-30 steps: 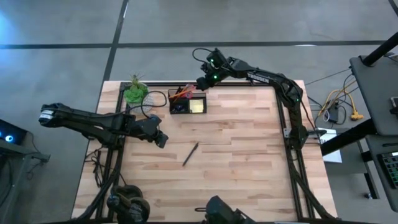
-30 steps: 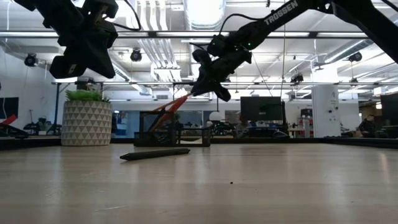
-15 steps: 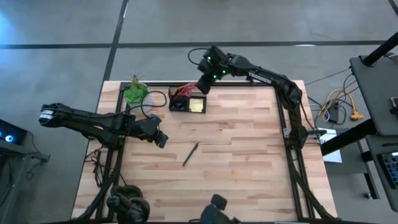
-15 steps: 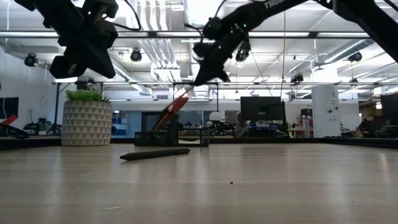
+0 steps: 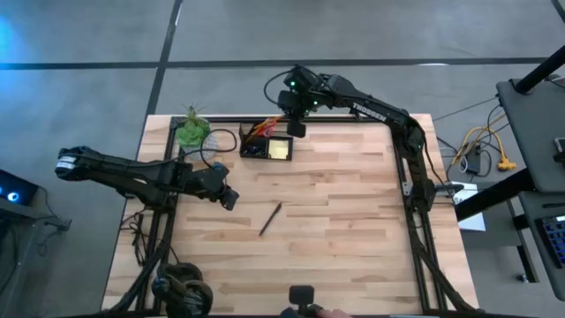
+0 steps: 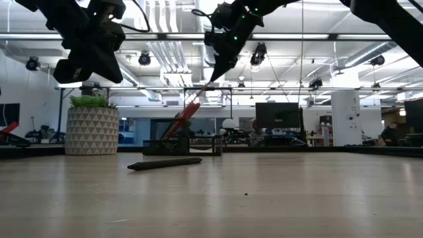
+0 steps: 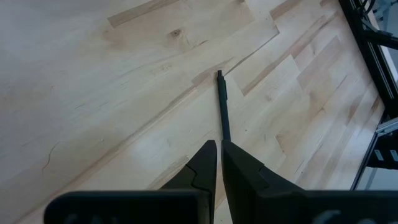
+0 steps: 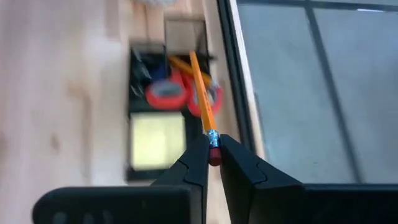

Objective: Pick and place office supplies into organizer
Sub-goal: Put the pencil into the top left section of the black desk organizer, then put the pen into the top left section of the black desk organizer

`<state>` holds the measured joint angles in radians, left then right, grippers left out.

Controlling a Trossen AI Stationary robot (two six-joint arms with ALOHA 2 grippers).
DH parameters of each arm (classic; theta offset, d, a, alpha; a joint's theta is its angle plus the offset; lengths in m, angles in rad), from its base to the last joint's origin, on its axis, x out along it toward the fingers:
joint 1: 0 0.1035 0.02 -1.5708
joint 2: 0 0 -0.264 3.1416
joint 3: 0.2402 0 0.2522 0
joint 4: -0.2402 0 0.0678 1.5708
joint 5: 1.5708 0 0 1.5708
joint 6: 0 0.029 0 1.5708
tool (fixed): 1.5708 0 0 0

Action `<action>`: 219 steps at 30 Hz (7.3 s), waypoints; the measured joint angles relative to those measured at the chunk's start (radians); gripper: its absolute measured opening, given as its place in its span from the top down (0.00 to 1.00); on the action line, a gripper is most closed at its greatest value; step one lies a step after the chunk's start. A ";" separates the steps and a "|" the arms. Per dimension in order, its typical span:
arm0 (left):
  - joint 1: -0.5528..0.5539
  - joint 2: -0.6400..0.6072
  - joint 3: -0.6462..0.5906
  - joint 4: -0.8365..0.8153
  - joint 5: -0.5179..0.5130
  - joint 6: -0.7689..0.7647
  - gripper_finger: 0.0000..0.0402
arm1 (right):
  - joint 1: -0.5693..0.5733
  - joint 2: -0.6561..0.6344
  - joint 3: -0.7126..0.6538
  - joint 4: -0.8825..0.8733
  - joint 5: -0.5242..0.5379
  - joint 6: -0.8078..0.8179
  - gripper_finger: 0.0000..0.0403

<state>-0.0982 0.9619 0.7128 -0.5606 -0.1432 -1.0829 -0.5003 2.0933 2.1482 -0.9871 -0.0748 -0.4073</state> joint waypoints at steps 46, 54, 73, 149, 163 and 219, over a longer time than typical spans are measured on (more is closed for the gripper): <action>0.000 0.000 0.000 -0.003 -0.013 -0.001 0.98 | 0.204 0.170 0.081 -0.005 0.343 -0.381 0.94; 0.000 0.000 0.000 -0.006 -0.013 -0.001 0.98 | 0.206 0.241 0.202 0.022 0.336 -0.329 0.94; 0.000 0.000 -0.007 -0.011 -0.014 0.025 0.98 | 0.209 0.225 0.204 -0.087 0.413 -0.053 0.62; -0.293 0.648 0.345 -0.019 -0.095 -0.179 0.84 | 0.881 -0.430 -0.905 0.267 0.334 0.932 0.67; -0.266 0.689 0.331 0.008 -0.085 -0.192 0.59 | 0.729 -0.442 -0.863 0.260 0.336 0.916 0.67; -0.248 0.838 0.338 0.029 -0.121 -0.135 0.98 | 0.675 -0.434 -0.862 0.271 0.313 0.762 0.67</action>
<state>-0.3463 1.8000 1.0508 -0.5320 -0.2646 -1.2179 0.1744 1.6596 1.2865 -0.7158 0.2379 0.3549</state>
